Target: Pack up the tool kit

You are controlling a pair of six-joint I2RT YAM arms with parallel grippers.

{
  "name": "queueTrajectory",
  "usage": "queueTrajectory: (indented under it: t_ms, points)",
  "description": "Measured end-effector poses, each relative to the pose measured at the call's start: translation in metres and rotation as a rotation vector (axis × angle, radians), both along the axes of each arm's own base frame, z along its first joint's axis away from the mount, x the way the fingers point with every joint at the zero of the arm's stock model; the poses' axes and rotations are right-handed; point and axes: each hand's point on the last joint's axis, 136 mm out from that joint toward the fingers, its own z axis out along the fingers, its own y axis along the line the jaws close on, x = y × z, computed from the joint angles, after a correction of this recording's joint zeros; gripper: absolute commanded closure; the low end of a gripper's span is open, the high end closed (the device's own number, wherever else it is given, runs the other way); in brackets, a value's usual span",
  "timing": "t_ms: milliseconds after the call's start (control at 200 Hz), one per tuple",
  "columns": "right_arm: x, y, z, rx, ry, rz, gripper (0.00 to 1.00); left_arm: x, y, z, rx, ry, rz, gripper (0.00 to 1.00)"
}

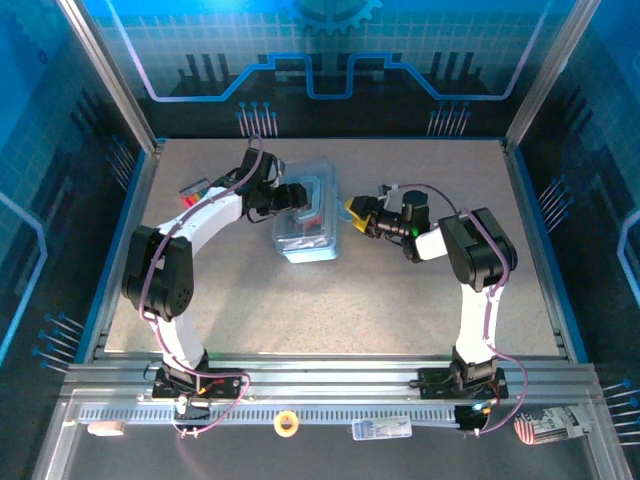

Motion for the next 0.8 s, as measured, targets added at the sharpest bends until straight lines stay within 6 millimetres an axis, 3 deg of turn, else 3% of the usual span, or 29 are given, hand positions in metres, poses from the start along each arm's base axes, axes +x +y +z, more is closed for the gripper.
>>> queueTrajectory:
  t_ms: [195,440,800]
  points:
    - [-0.002,-0.002,0.007,-0.033,-0.01,-0.003,0.32,0.0,0.0,0.0,-0.004,0.002,-0.001,0.34]
    - [-0.006,0.003,0.034,-0.045,-0.088,0.04,0.33,0.0,0.0,0.0,-0.005,0.001,-0.002,0.34]
    - [-0.003,0.005,0.04,-0.106,-0.1,0.058,0.36,0.0,-0.002,0.001,-0.004,0.002,-0.005,0.34]
